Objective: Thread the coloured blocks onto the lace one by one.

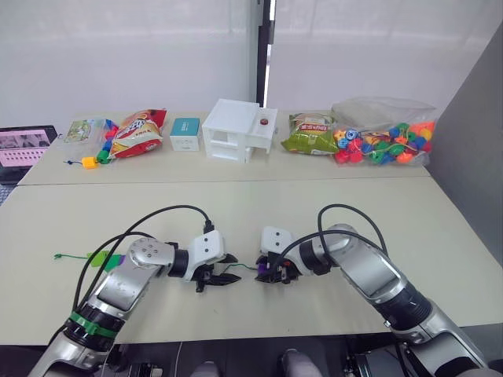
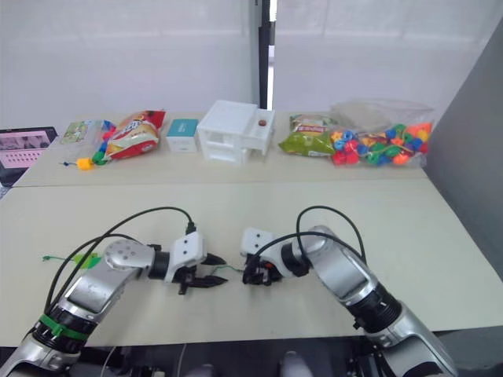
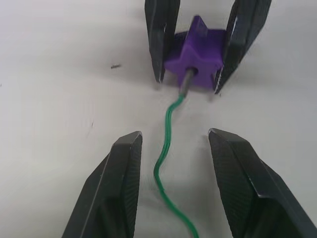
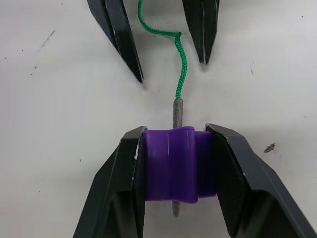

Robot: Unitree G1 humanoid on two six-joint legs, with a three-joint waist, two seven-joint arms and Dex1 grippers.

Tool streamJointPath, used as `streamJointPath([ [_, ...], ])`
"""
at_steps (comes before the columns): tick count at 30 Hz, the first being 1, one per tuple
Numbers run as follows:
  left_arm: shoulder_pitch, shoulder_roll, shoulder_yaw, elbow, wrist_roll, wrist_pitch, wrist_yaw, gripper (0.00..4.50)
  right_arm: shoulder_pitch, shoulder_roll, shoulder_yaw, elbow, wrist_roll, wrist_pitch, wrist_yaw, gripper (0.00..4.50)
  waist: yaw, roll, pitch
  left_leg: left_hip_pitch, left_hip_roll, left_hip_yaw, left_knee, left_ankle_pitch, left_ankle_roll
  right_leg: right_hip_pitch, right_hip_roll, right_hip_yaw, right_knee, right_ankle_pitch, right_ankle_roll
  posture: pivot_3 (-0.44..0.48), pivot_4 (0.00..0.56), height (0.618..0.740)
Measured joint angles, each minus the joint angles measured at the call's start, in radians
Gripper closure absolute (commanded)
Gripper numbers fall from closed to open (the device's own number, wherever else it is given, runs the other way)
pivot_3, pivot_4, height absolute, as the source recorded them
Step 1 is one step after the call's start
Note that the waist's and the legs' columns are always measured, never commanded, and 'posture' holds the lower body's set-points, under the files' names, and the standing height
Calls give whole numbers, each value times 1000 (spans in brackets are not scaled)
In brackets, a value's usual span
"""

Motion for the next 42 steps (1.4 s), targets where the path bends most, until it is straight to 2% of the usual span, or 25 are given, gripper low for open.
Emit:
streamJointPath([
  [5, -5, -3, -4, 20, 15, -28, -2, 4409, 0, -2, 0, 0, 16, 5, -7, 3151, 1, 0, 0, 0, 0, 0, 0, 0, 0, 0, 0, 0, 0, 0, 0, 0, 150, 740],
  [6, -7, -7, -4, 24, 15, -28, -3, 4500, 0, -3, 0, 0, 18, 6, -9, 3151, 1, 0, 0, 0, 0, 0, 0, 0, 0, 0, 0, 0, 0, 0, 0, 0, 150, 740],
  [17, -45, -80, -51, 32, 28, -34, 2, 4500, 0, -2, 1, -2, 32, 14, -29, 3151, 0, 0, 0, 0, 0, 0, 0, 0, 0, 0, 0, 0, 0, 0, 0, 0, 150, 740],
  [27, -32, -11, -39, -22, 19, -1, -10, 4500, -13, 8, 9, 13, 32, 13, -39, 3151, -1, 0, 0, 0, 0, 0, 0, 0, 0, 0, 0, 0, 0, 0, 0, 0, 150, 740],
  [29, -23, -1, -15, -34, 6, 23, -10, 3913, -14, 8, 10, 14, 32, 12, -41, 3151, -1, 0, 0, 0, 0, 0, 0, 0, 0, 0, 0, 0, 0, 0, 0, 0, 150, 740],
  [30, -23, 11, -6, -40, -8, 37, -14, 3634, -14, 8, 10, 14, 32, 12, -43, 2352, 0, 0, 0, 0, 0, 0, 0, 0, 0, 0, 0, 0, 0, 0, 0, 0, 150, 740],
  [37, -48, 39, 25, -76, -60, 73, -52, 1317, 1, -6, -5, -10, 39, 20, -66, 42, 5, 0, 0, -1, 0, 0, 0, 0, 0, 0, 0, 0, 0, 0, 0, 0, 150, 740],
  [40, -73, 53, 17, -78, -59, 62, -72, 353, 26, -65, -54, -93, 83, 55, -57, 0, 9, 0, 0, -1, 0, 0, 0, 0, 0, 0, -1, 0, -1, 0, 0, 0, 150, 740],
  [42, -95, 63, 2, -76, -57, 44, -102, 353, 52, -122, -108, -155, 119, 76, -44, 0, 10, 0, 0, -2, 0, 0, 0, 0, 0, 0, -1, 0, -2, 0, 0, 0, 150, 740],
])
